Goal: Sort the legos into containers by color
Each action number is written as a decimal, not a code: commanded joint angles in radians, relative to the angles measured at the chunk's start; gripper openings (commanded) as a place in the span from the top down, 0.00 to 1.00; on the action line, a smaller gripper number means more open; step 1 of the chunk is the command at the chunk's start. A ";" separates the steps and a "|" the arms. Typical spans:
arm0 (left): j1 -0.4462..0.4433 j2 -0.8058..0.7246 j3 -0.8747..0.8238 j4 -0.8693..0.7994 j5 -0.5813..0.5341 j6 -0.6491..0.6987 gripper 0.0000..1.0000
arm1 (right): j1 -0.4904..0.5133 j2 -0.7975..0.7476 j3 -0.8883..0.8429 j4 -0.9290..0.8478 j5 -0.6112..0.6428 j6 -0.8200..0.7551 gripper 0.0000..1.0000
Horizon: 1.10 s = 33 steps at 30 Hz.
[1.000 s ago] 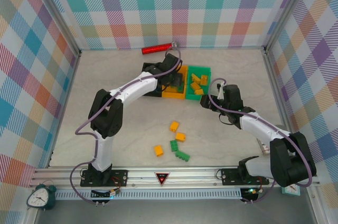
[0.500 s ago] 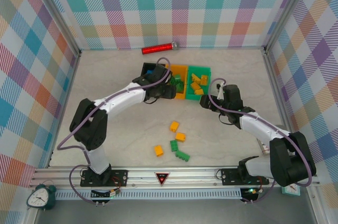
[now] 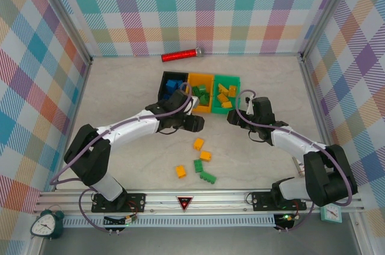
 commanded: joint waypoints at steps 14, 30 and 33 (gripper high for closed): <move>-0.105 0.140 0.055 -0.160 0.000 0.073 0.39 | -0.005 0.017 0.006 0.028 0.004 0.000 0.33; -0.131 0.245 0.115 -0.217 -0.068 0.083 0.50 | -0.005 0.010 0.005 0.026 0.005 -0.002 0.33; -0.135 0.252 0.119 -0.216 -0.065 0.082 0.52 | -0.004 0.010 0.004 0.028 0.002 -0.001 0.33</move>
